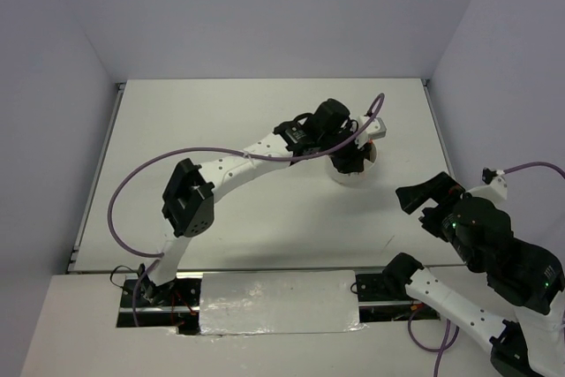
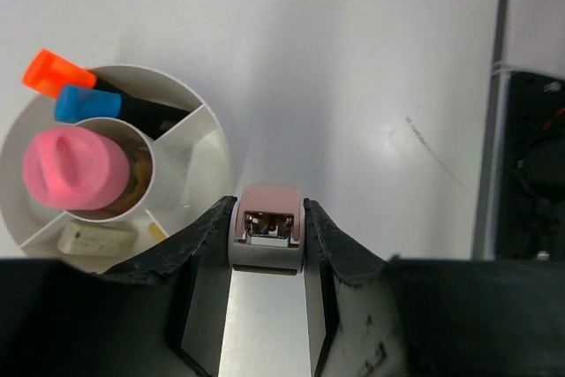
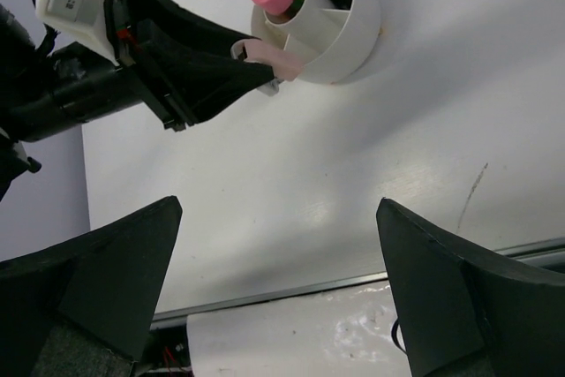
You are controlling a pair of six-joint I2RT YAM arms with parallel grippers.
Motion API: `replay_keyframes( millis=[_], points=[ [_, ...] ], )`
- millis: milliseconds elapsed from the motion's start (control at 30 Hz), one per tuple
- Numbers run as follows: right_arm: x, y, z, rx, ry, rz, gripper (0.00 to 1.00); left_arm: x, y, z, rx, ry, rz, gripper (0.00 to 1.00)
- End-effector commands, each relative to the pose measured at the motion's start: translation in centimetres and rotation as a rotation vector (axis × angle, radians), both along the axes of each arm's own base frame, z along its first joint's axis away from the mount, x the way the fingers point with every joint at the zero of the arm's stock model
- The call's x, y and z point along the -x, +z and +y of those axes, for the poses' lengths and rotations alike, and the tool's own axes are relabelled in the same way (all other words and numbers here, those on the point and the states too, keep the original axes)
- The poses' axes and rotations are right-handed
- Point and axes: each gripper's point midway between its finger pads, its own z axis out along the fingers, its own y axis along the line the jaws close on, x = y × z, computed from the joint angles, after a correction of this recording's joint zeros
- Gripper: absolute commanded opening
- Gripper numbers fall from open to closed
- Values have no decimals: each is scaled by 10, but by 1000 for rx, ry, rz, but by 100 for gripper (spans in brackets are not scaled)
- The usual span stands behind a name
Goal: Sort the stationery into containers
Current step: Place the stapler in the storage box.
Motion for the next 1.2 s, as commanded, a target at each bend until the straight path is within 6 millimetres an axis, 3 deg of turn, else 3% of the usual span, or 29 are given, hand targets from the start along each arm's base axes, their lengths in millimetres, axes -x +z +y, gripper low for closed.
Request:
replay_keyframes(
  millis=[0, 200, 500, 867, 967, 1000, 1100, 1167],
  points=[
    [10, -9, -5, 75, 27, 81, 100, -12, 12, -10, 17, -33, -139, 0],
    [3, -3, 4, 124, 65, 105, 100, -22, 5, -10, -5, -32, -200, 0],
    [2, -12, 17, 130, 123, 146, 100, -37, -4, -20, -7, -23, -250, 0],
    [-1, -13, 32, 123, 181, 158, 100, -51, -18, -28, -10, 1, -261, 9],
    [-3, -11, 36, 119, 198, 146, 100, -57, -22, -27, -18, 21, -260, 20],
    [-3, -10, 36, 126, 205, 143, 100, -58, -22, -27, -15, 30, -255, 32],
    [-8, -8, 39, 150, 217, 139, 100, -61, -21, -26, -12, 48, -261, 47],
    [-13, -8, 42, 171, 227, 142, 100, -63, -21, -27, -8, 51, -262, 49]
  ],
)
